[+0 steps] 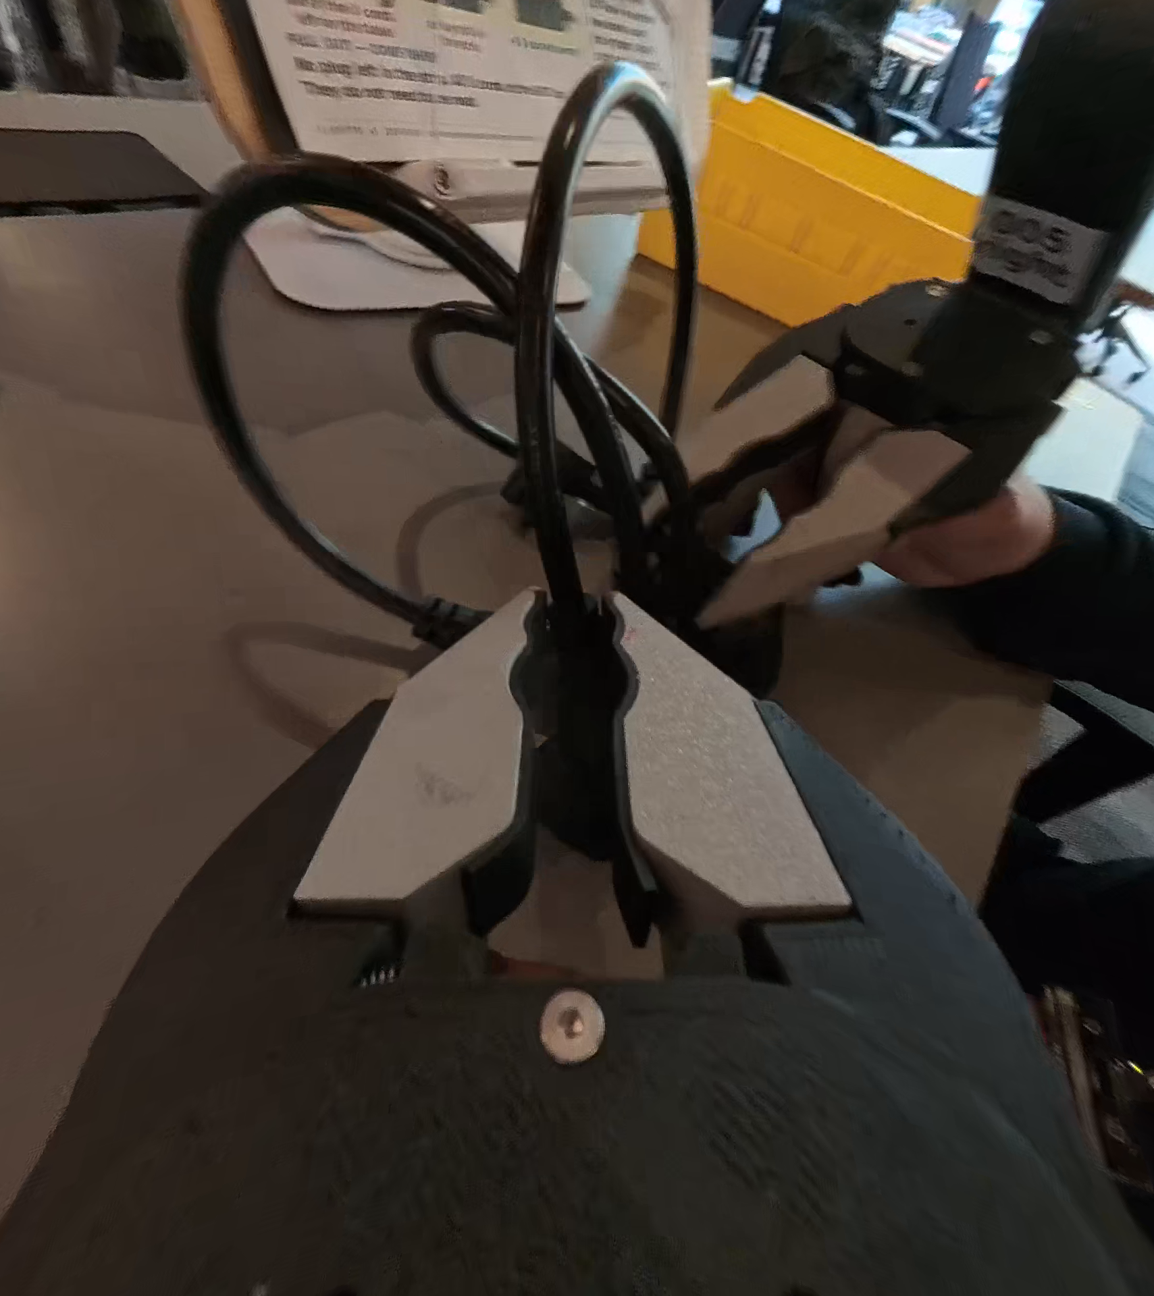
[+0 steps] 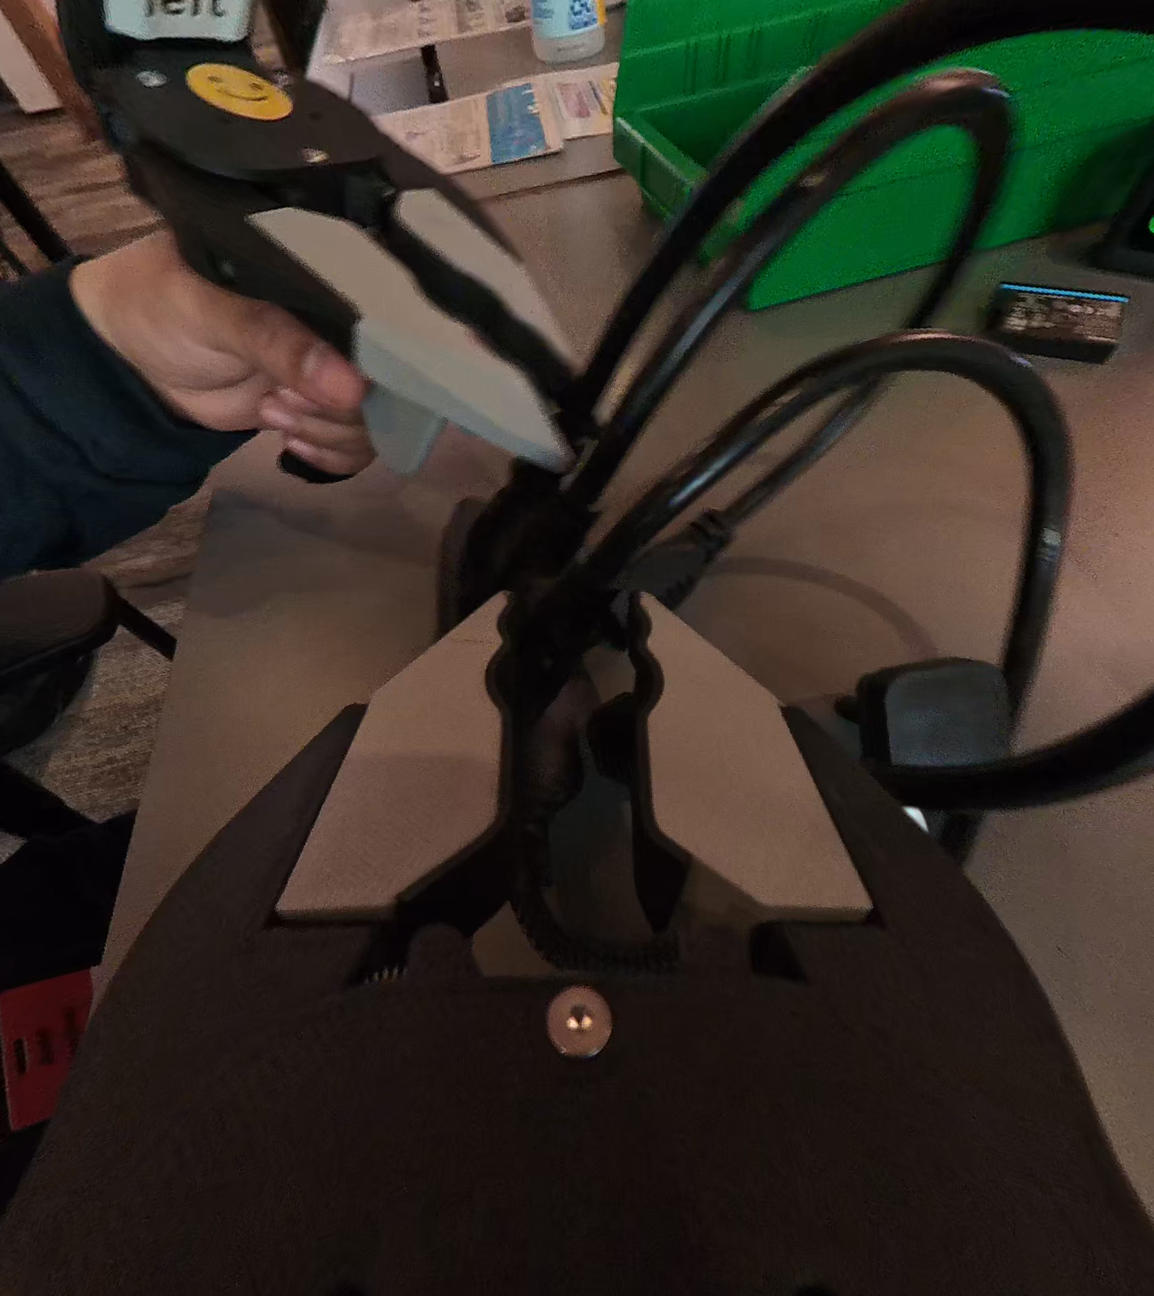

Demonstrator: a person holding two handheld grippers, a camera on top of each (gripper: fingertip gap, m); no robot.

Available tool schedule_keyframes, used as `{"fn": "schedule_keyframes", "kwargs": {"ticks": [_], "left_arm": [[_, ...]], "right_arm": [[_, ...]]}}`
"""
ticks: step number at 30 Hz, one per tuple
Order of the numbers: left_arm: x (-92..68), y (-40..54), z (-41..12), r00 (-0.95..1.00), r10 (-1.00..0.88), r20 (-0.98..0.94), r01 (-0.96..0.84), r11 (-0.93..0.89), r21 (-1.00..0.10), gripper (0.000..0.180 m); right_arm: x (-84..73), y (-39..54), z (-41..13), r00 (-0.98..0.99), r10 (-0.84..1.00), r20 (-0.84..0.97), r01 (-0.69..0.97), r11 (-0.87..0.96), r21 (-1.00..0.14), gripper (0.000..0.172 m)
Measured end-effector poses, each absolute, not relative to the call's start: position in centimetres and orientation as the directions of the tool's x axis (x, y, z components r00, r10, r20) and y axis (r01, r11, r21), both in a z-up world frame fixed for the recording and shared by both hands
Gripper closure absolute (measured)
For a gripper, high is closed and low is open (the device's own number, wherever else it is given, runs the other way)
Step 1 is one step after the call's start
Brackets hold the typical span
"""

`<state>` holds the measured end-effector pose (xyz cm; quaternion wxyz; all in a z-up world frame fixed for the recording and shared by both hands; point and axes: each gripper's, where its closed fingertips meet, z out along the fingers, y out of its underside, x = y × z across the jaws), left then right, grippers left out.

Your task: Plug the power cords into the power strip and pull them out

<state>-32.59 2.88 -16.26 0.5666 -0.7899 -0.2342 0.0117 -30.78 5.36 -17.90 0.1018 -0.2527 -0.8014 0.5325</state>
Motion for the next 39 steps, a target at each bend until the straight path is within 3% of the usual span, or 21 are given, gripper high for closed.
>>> {"fn": "schedule_keyframes", "kwargs": {"ticks": [2,13,17,23,27,31,39], "left_arm": [[-31.2,2.5,-16.3,0.900,0.379,0.217,0.328,-0.258,-0.909,0.167],[-26.8,1.6,-17.1,0.914,0.353,0.199,0.296,-0.246,-0.923,0.153],[-26.8,2.0,-17.6,0.915,0.403,0.028,0.172,-0.325,-0.930,0.153],[-26.4,2.4,-17.6,0.918,0.396,-0.014,0.132,-0.340,-0.931,0.153],[-24.9,2.9,-17.7,0.934,0.327,-0.146,-0.004,-0.398,-0.918,0.152],[-24.7,3.1,-17.7,0.925,0.326,-0.195,-0.046,-0.414,-0.909,0.151],[-24.5,3.3,-17.6,0.923,0.313,-0.223,-0.079,-0.414,-0.907,0.151]], "right_arm": [[-30.2,5.3,-17.8,-0.868,0.482,-0.121,0.301,0.316,-0.899,0.137],[-27.6,4.0,-17.5,-0.932,0.362,0.030,0.134,0.419,-0.898,0.145],[-27.5,4.0,-17.4,-0.938,0.347,0.021,0.132,0.412,-0.902,0.145],[-27.7,4.9,-14.4,-0.931,0.365,0.010,0.106,0.297,-0.949,0.142],[-27.1,5.1,-12.6,-0.939,0.343,0.004,0.073,0.211,-0.975,0.142],[-26.8,4.7,-12.7,-0.945,0.328,-0.003,0.077,0.212,-0.974,0.134],[-28.0,5.7,-12.6,-0.922,0.375,-0.092,0.165,0.167,-0.972,0.135]]}}
